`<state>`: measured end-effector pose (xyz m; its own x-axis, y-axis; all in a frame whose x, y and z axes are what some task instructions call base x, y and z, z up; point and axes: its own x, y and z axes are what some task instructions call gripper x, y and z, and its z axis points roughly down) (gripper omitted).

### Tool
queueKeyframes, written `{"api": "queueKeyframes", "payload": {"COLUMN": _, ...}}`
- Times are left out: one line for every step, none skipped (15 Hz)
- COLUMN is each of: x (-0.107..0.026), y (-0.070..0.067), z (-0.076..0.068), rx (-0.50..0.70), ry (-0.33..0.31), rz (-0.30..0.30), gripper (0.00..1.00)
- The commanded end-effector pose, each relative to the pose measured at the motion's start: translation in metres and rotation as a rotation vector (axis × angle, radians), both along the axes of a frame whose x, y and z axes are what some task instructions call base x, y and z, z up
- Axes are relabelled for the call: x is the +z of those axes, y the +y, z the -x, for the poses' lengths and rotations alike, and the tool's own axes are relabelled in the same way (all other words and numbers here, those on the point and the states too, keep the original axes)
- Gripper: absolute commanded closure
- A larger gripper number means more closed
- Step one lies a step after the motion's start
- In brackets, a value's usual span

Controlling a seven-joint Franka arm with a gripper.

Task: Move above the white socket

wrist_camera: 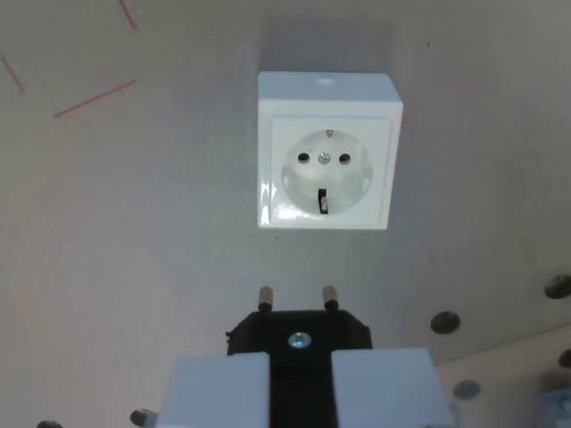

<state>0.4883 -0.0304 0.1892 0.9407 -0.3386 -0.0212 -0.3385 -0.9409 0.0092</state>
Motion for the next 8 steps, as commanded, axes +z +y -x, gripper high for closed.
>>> {"api": "queueKeyframes", "payload": {"x": -0.015, "y": -0.004, "z": 0.004, "rx": -0.053, "ry": -0.089, "rz": 0.004, "gripper": 1.00}}
{"api": "queueKeyframes", "payload": {"x": -0.020, "y": -0.005, "z": 0.005, "rx": -0.056, "ry": -0.087, "rz": 0.003, "gripper": 1.00}}
{"api": "queueKeyframes", "payload": {"x": -0.024, "y": -0.006, "z": 0.005, "rx": -0.056, "ry": -0.088, "rz": 0.002, "gripper": 1.00}}
{"api": "queueKeyframes", "payload": {"x": -0.028, "y": -0.007, "z": 0.006, "rx": -0.057, "ry": -0.090, "rz": 0.001, "gripper": 1.00}}
{"api": "queueKeyframes", "payload": {"x": -0.032, "y": -0.008, "z": 0.006, "rx": -0.057, "ry": -0.092, "rz": 0.000, "gripper": 1.00}}
{"api": "queueKeyframes", "payload": {"x": -0.036, "y": -0.008, "z": 0.007, "rx": -0.057, "ry": -0.093, "rz": -0.002, "gripper": 1.00}}
{"api": "queueKeyframes", "payload": {"x": -0.039, "y": -0.009, "z": 0.007, "rx": -0.057, "ry": -0.096, "rz": -0.003, "gripper": 1.00}}
{"api": "queueKeyframes", "payload": {"x": -0.042, "y": -0.010, "z": 0.008, "rx": -0.057, "ry": -0.095, "rz": -0.004, "gripper": 1.00}}
